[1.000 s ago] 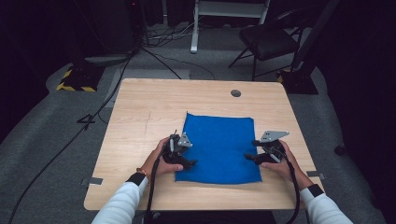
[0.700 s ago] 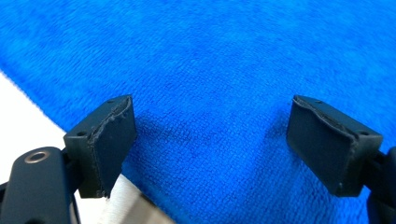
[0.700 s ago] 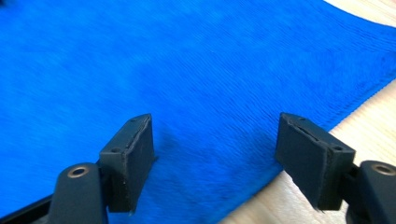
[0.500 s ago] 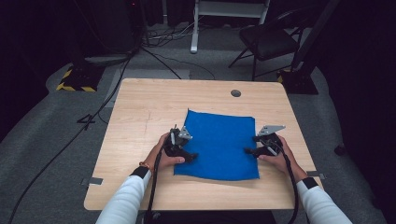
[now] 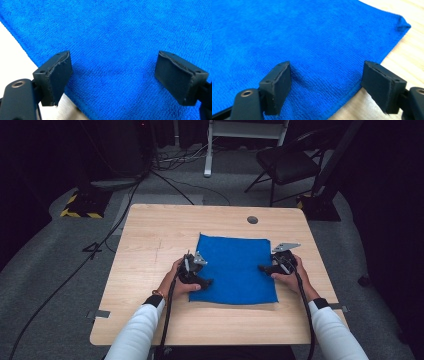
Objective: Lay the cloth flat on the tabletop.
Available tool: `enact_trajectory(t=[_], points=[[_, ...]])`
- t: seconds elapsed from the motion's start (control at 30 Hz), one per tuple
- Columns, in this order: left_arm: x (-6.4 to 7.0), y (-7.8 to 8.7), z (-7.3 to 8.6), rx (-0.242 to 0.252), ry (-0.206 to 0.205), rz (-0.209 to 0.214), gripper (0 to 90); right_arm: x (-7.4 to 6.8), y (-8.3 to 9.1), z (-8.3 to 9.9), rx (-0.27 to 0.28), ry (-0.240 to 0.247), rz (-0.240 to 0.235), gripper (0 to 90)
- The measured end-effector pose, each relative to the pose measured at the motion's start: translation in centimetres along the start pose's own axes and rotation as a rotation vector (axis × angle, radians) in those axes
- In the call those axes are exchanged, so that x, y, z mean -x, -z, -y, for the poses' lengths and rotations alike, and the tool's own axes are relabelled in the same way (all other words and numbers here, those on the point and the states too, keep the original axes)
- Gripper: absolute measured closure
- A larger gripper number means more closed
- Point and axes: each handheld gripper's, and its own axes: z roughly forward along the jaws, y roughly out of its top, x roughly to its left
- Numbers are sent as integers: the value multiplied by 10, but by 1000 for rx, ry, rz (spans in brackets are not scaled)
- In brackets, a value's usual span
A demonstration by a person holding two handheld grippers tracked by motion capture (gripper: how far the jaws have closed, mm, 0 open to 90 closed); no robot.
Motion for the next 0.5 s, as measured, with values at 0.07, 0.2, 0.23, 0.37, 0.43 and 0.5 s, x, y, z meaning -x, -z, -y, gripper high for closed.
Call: enact_trajectory(t=[0.07,0.2,0.23,0.37,0.43,0.5], points=[[-1,-1,0,5,4,-6,146,5,-3,-2,8,-9,14,216],[-2,-2,0,19,12,-14,148,9,-6,-5,0,-42,27,205],[-1,-1,-1,4,13,-19,148,9,-6,-5,0,-42,27,205],[5,13,-1,-17,-44,-16,178,4,-3,-8,-18,-8,58,258],[6,23,4,-4,-42,-3,171,-3,3,-10,-18,18,64,294],[8,33,12,2,-43,-10,168,-14,11,-12,15,34,37,309]])
